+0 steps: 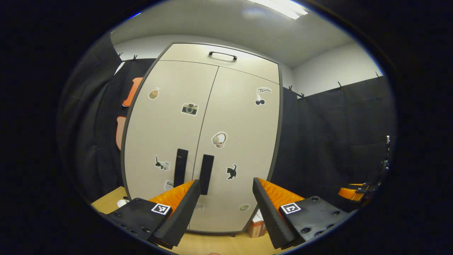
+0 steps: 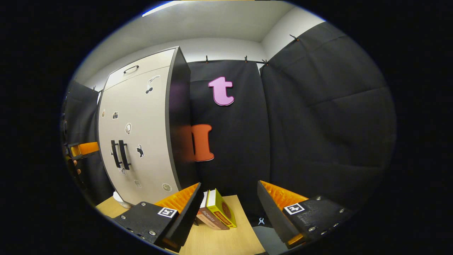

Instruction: Grab one shoe with the right hand and put it into the shoe cabinet, grab the other shoe with the left hand and put it into the shoe cabinet; then close the right door with the right hand and the left door with the left hand.

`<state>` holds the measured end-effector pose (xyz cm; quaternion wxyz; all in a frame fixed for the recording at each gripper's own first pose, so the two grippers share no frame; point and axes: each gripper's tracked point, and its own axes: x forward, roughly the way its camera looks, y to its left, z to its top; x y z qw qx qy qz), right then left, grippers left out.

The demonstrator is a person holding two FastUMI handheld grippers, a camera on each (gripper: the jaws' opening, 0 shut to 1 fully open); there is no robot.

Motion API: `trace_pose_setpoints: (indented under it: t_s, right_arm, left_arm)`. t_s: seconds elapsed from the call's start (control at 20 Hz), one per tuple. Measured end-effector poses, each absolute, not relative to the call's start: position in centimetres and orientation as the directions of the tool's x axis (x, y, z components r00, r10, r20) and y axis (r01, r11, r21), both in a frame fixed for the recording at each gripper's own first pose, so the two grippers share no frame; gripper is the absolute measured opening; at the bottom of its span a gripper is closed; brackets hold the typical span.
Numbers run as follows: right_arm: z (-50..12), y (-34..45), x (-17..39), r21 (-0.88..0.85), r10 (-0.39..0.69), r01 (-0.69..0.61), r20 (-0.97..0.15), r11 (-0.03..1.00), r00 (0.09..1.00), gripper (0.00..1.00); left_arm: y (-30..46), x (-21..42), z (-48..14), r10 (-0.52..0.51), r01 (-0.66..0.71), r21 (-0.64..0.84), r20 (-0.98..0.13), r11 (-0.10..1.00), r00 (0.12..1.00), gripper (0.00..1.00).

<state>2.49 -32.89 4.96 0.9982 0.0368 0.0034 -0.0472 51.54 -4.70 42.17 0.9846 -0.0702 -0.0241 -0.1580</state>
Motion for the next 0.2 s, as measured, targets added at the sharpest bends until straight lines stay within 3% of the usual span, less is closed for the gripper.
trace_pose_setpoints:
  t_s: [0.2]
  right_arm:
    - [5.4, -33.9, 1.3, 0.071, -0.113, 0.112, 0.011, 0.991, 0.993, 0.94]
  left_arm:
    - [-8.2, 51.5, 43.4, -0.355, 0.363, -0.09, 0.09, 0.928, 0.93, 0.96]
